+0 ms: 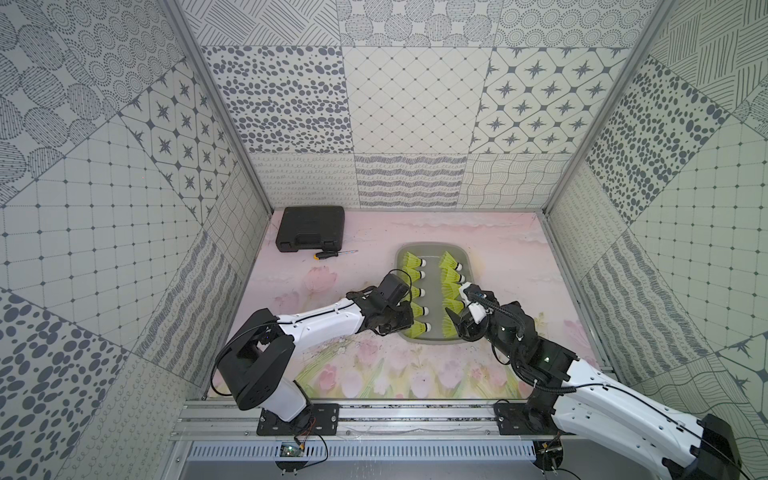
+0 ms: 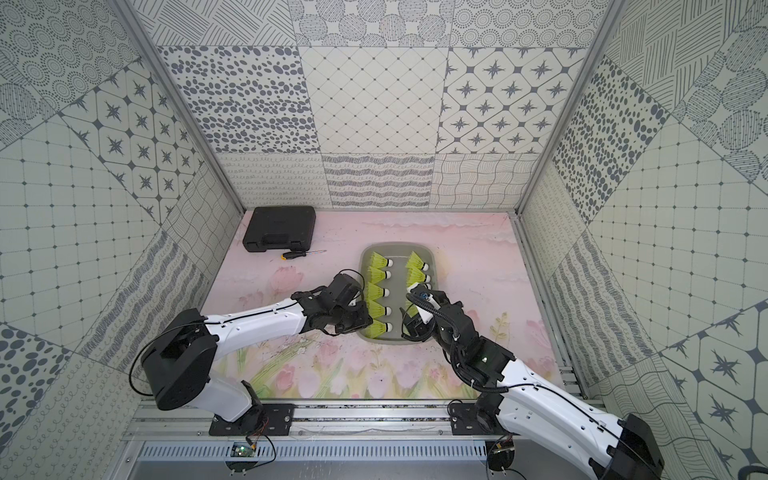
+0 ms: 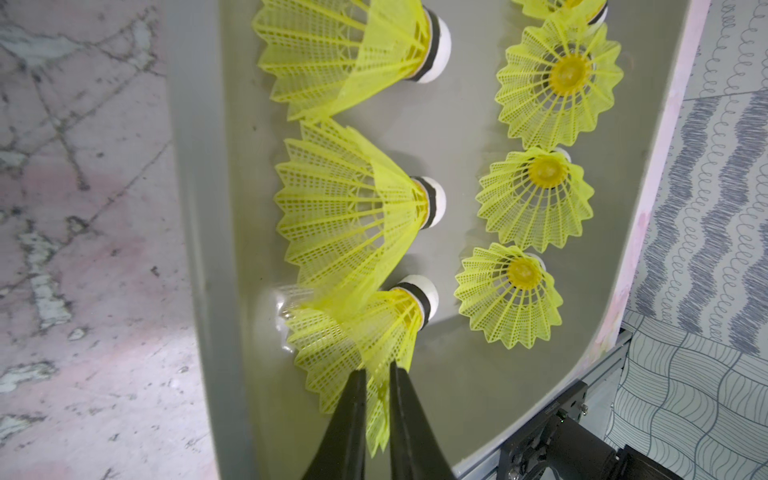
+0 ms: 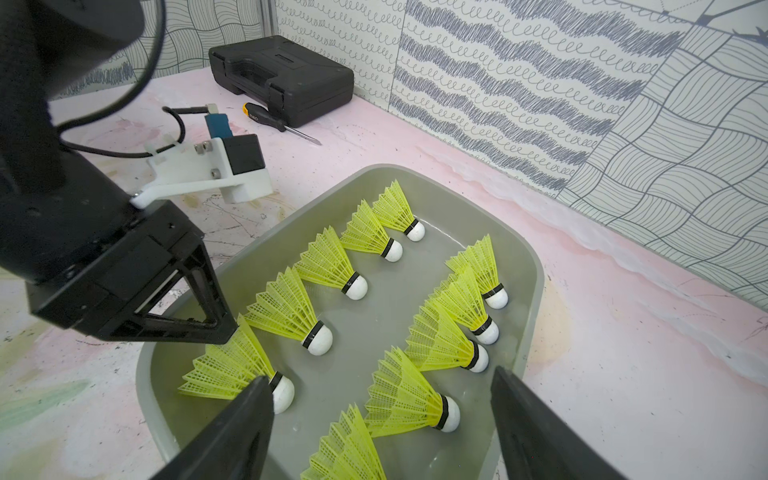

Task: Put the shuttlecocks into the storage box
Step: Place the shuttlecock in the storage box.

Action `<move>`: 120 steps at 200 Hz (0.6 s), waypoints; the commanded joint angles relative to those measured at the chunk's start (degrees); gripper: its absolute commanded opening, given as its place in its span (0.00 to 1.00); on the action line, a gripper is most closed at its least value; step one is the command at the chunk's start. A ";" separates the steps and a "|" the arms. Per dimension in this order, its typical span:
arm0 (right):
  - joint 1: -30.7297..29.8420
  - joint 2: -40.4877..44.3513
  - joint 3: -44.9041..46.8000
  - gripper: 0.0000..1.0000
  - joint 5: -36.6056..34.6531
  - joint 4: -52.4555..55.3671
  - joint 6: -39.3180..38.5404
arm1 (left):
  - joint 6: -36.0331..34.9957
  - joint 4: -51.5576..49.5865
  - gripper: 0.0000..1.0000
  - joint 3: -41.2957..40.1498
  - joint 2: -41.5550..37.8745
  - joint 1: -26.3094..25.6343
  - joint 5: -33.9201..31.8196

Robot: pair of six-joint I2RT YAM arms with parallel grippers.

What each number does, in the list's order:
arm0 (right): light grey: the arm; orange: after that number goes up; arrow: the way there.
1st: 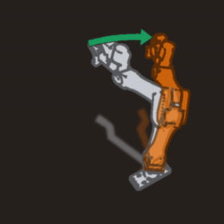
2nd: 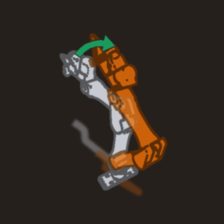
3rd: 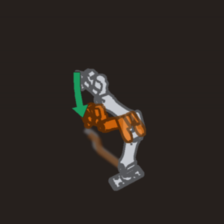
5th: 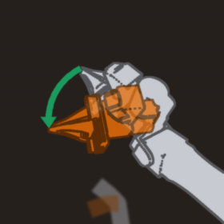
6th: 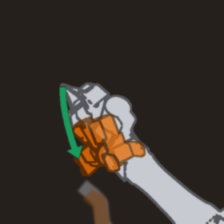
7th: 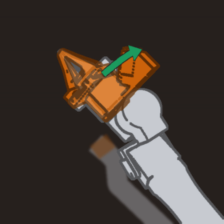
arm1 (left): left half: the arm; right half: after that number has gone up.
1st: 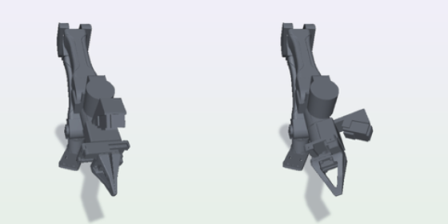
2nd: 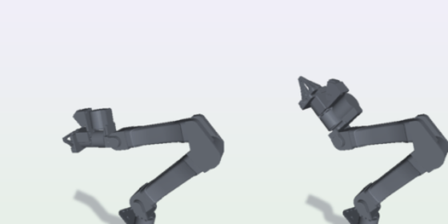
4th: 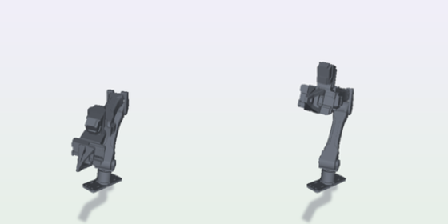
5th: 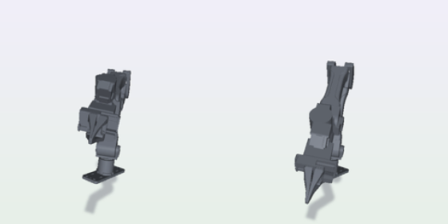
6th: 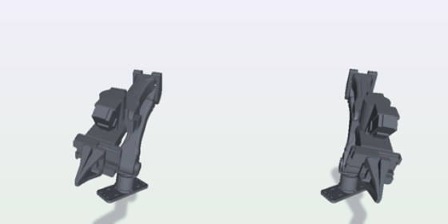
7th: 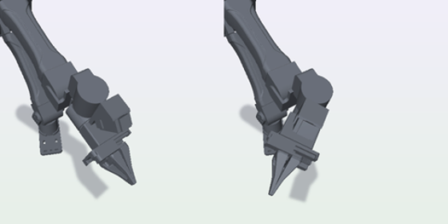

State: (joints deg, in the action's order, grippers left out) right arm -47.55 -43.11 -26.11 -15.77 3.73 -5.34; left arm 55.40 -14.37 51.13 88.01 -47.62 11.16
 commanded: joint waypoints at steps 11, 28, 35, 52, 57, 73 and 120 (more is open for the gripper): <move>-0.01 0.22 1.02 0.86 -0.68 -1.26 0.58 | -2.92 -4.25 0.14 1.49 0.46 -0.67 -2.70; -0.04 0.30 1.03 0.86 -0.89 -1.18 0.77 | -3.01 -4.73 0.14 1.69 -0.10 -0.59 -3.32; 0.00 0.30 1.01 0.86 -0.89 -1.22 0.73 | -3.08 -4.79 0.15 1.77 -0.30 -0.89 -3.57; 0.05 0.35 1.07 0.86 -1.17 -1.27 0.83 | -3.18 -4.83 0.19 1.80 -0.96 -0.91 -3.85; 0.00 0.40 1.14 0.86 -1.26 -1.37 0.79 | -3.22 -4.87 0.20 1.70 -1.19 -0.95 -3.92; 0.01 0.45 1.40 0.86 -1.70 -1.69 0.86 | -3.60 -4.47 0.25 1.44 -2.26 -0.99 -4.25; 0.07 0.39 2.41 0.87 -6.62 -3.52 2.25 | -6.20 -5.00 0.39 1.21 -6.35 -0.93 -8.07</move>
State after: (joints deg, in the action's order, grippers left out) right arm -47.55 -43.11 -24.49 -18.50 3.66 -4.58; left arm 52.88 -17.34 52.10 84.60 -48.10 7.94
